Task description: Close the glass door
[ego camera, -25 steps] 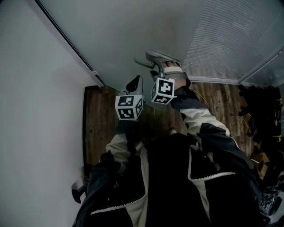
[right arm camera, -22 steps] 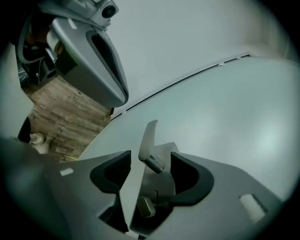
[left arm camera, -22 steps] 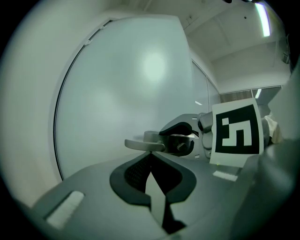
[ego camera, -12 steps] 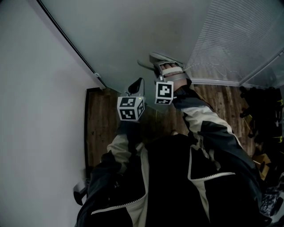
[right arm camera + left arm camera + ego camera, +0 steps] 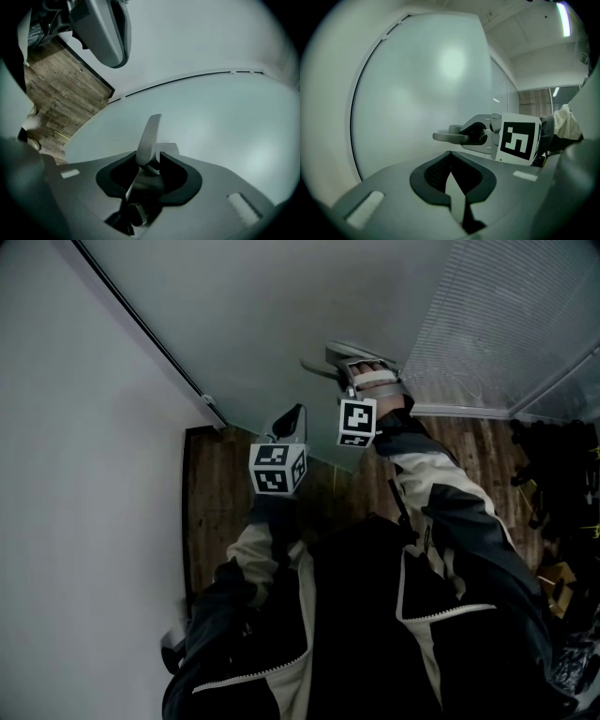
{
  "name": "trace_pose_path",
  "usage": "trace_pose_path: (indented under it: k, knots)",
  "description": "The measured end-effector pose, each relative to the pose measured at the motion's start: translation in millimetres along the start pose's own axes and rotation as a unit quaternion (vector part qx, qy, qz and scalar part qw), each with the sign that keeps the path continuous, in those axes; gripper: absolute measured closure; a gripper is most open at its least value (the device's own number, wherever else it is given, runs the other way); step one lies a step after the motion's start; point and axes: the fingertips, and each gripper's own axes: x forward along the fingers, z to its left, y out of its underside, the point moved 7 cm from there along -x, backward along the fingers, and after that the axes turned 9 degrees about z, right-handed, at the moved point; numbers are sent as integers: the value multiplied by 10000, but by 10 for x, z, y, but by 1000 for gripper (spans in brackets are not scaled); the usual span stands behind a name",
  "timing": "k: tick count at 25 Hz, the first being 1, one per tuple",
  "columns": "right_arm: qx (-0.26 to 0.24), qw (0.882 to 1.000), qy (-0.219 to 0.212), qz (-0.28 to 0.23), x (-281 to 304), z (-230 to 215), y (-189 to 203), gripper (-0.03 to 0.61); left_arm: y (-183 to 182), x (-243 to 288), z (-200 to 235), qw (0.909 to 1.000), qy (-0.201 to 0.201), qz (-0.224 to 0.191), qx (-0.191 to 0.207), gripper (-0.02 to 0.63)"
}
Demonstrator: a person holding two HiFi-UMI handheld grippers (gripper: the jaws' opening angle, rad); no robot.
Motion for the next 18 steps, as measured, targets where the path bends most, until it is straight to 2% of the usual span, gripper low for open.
trace_pose_path:
  k: [6, 11, 15, 18]
  knots:
    - [-107, 9999, 128, -20, 242, -69, 134, 437, -85, 182, -26, 9999, 7, 21, 104, 614]
    - [-240, 9996, 81, -136, 522, -155, 283, 437, -213, 386, -66, 9998, -157, 74, 61, 614]
    - [-343, 9992, 35, -186, 794, -277, 470, 436, -345, 628, -121, 9987, -387, 53, 336, 614]
    - [-454, 9988, 32, -179, 1025, -356, 581, 436, -399, 828, -180, 9991, -370, 56, 203, 614]
